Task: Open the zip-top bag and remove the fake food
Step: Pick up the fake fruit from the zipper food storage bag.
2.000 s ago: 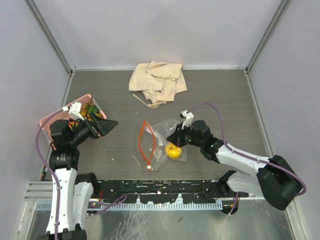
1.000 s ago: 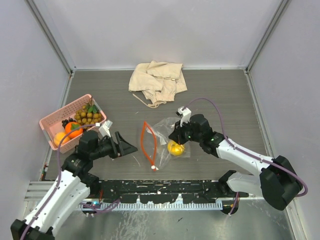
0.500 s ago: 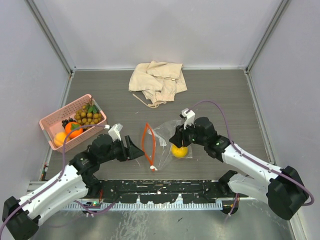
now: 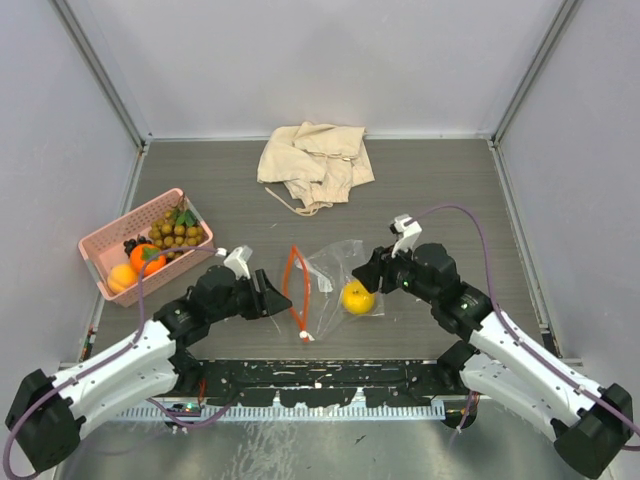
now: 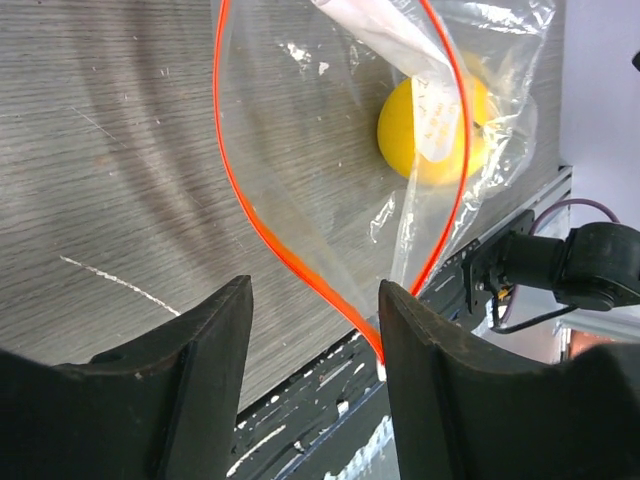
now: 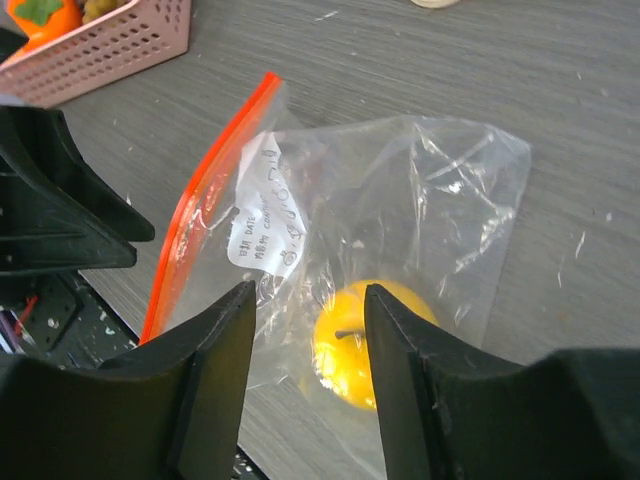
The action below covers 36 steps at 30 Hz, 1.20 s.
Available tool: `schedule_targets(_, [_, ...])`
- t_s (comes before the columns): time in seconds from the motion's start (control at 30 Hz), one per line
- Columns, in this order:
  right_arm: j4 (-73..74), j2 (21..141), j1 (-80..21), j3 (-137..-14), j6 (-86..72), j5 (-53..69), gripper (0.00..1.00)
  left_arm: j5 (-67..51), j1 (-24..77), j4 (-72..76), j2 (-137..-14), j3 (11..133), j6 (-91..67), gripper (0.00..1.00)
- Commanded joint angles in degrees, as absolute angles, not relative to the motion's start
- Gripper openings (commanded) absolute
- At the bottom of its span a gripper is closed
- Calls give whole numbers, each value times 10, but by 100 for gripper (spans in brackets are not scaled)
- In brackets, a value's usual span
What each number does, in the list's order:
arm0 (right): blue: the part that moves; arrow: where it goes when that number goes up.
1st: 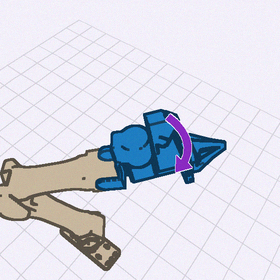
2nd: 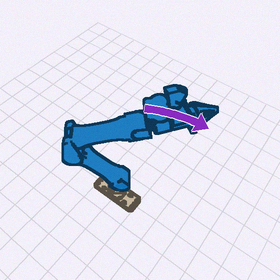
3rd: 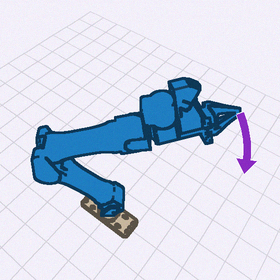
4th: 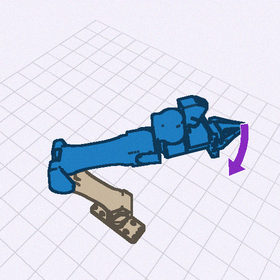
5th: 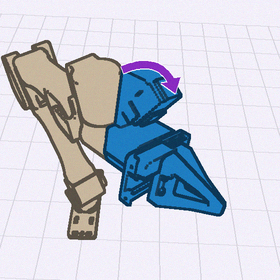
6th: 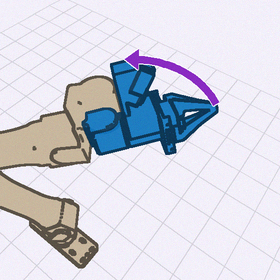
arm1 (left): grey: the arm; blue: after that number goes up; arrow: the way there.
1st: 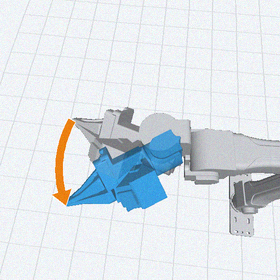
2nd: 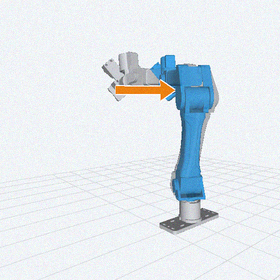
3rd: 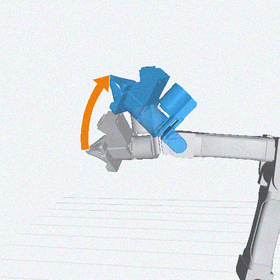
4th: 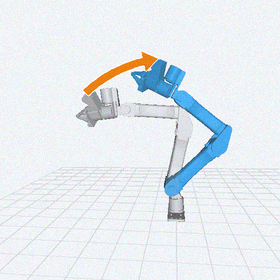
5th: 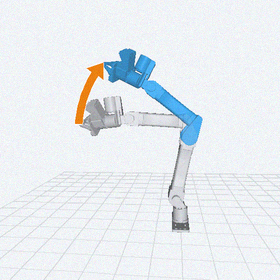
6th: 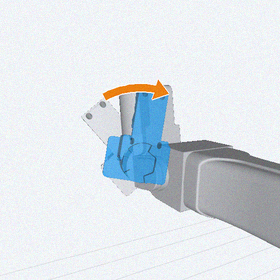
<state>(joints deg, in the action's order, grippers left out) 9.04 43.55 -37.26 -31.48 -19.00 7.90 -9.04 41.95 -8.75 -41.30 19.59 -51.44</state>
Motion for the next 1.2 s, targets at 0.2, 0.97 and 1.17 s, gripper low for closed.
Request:
schedule_targets(0.2, [191, 328, -369, -250, -394, 8, 33, -121, 424, 41, -520, 244, -477, 42])
schedule_targets(0.97, [182, 344, -369, -210, -378, -64, 47, -145, 496, 215, -774, 299, -482, 46])
schedule_targets(1.17, [145, 377, -370, -206, -366, -95, 34, -165, 497, 249, -818, 309, -483, 49])
